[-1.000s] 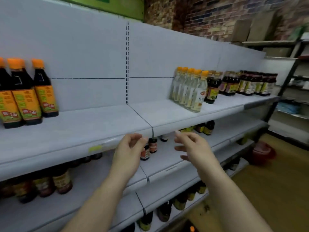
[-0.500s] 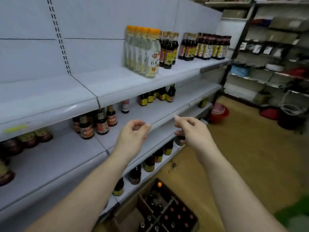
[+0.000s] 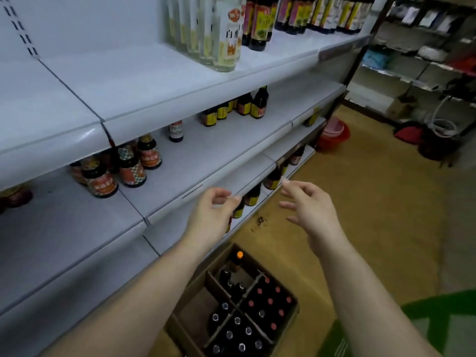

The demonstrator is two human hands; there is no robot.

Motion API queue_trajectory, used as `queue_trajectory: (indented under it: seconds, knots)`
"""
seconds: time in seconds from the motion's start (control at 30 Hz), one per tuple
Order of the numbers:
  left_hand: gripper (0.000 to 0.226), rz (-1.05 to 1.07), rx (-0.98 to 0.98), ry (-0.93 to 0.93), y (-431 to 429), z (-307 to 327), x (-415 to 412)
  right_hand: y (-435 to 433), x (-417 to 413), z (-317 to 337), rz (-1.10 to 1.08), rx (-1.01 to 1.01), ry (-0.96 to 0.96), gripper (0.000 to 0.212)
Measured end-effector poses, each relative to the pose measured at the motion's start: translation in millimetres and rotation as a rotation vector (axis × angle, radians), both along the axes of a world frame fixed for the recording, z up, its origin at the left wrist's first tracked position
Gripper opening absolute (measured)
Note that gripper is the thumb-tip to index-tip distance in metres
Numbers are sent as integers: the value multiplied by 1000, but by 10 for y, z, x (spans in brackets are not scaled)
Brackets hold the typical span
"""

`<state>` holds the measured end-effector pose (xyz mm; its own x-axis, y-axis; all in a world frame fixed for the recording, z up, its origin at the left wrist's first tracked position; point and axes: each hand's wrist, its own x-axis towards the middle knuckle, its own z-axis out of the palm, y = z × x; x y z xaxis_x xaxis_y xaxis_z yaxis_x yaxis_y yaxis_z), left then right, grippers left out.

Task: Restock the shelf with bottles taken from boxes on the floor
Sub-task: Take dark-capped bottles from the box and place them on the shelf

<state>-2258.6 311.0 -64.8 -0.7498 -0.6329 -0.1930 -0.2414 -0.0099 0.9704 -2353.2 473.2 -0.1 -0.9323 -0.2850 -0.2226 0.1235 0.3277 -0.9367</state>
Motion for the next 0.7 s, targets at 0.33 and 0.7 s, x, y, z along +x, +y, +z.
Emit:
queue_trajectory:
  seconds: [0.33,0.7]
  knots:
    - [42,0,14,-84,-411,-495,-391,-374,-442,-485,-40,67,-84,20]
    - [20,108,107,-201,-267,-1641,-876,-307,-990,-1693,72,232,-220,17]
